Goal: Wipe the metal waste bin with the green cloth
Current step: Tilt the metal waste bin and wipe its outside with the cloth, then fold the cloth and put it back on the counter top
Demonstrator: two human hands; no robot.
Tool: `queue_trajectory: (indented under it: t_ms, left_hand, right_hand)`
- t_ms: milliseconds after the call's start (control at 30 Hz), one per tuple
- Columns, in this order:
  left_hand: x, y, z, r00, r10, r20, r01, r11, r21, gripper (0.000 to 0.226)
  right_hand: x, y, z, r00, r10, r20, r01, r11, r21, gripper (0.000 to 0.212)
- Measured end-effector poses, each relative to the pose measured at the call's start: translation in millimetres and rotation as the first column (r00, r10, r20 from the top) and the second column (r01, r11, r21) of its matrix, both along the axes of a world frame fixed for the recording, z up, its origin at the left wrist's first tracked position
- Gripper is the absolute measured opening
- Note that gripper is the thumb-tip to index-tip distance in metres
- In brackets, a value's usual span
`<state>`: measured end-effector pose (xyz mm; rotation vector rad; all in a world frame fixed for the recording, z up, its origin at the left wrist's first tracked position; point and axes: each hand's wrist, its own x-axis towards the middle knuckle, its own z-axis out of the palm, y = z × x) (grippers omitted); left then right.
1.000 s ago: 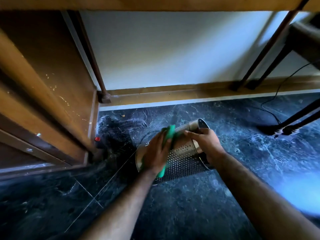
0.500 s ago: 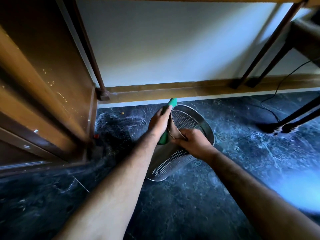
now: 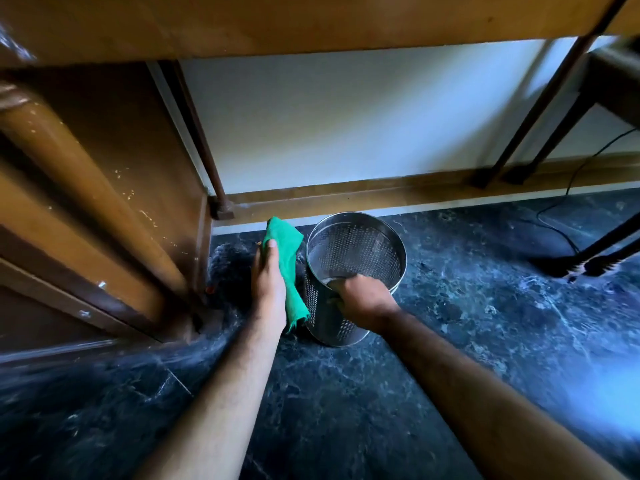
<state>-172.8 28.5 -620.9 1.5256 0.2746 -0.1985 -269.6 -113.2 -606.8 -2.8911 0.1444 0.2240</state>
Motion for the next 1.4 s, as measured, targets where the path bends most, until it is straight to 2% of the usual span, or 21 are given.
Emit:
queue_trajectory:
  t_ms: [100,200,300,333,400,467,533,600,700,833,933,1033,1167,1300,1400]
  left_hand:
    - [0,13,1,0.993,0.074,-0.097,-0.080,0.995,-0.063,0.053]
    - [-4,22,3,0.957,0.130,-0.258,-0.195,0.950,-0.243,0.051]
    - [-11,28,18,0.943,0.121,-0.310,-0.237,0.899,-0.369,0.047]
    - [-14,29,23,0.941,0.125,-0.314,-0.244,0.893,-0.378,0.044]
    - [-21,33,44,0.931,0.103,-0.350,-0.253,0.872,-0.419,0.045]
    - [-30,34,68,0.916,0.008,-0.402,-0.232,0.827,-0.513,0.061]
    - [-39,35,94,0.894,-0.100,-0.436,-0.203,0.777,-0.596,0.069]
    - [-50,35,122,0.882,-0.163,-0.443,-0.176,0.758,-0.628,0.068]
    - [-67,29,170,0.873,-0.178,-0.454,-0.183,0.743,-0.644,0.060]
    - [-88,22,243,0.848,-0.161,-0.505,-0.227,0.751,-0.621,0.052]
    - [-102,24,296,0.852,-0.163,-0.498,-0.239,0.725,-0.646,0.050]
    - [-112,33,348,0.868,-0.126,-0.480,-0.232,0.753,-0.616,0.044]
    - [-112,44,422,0.905,-0.100,-0.413,-0.197,0.764,-0.615,0.030]
    - [-103,47,505,0.941,-0.204,-0.270,-0.007,0.786,-0.618,0.013]
    - [-93,50,558,0.947,-0.284,-0.152,0.163,0.830,-0.533,0.028]
  right_hand:
    - [6,14,-5,0.999,0.033,-0.018,-0.034,0.998,-0.044,0.024]
    - [7,23,-6,0.999,0.034,-0.027,-0.035,0.998,-0.057,0.025]
    - [7,25,2,0.998,-0.003,-0.063,0.003,1.000,-0.004,0.030]
    - [6,25,5,0.997,-0.014,-0.080,0.017,0.999,0.033,0.039]
    - [-2,23,23,0.995,0.020,-0.102,-0.006,0.990,0.137,0.081]
    - [-15,23,51,0.982,0.187,-0.017,-0.178,0.955,0.237,0.119]
    - [-28,23,82,0.939,0.321,0.123,-0.343,0.902,0.263,0.129]
    - [-39,27,116,0.916,0.357,0.184,-0.396,0.878,0.267,0.122]
    - [-48,36,169,0.927,0.336,0.167,-0.373,0.871,0.319,0.099]
    - [-64,43,252,0.965,0.225,0.138,-0.262,0.879,0.398,0.070]
    - [-76,43,318,0.985,0.067,0.161,-0.140,0.853,0.502,0.049]
    - [-82,38,386,0.981,-0.088,0.173,-0.047,0.758,0.650,0.030]
    - [-85,26,481,0.951,-0.309,-0.019,0.167,0.459,0.873,0.036]
    - [-84,10,564,0.928,-0.332,-0.169,0.236,0.173,0.956,0.036]
    - [-82,-7,613,0.910,-0.350,-0.223,0.261,0.065,0.963,0.033]
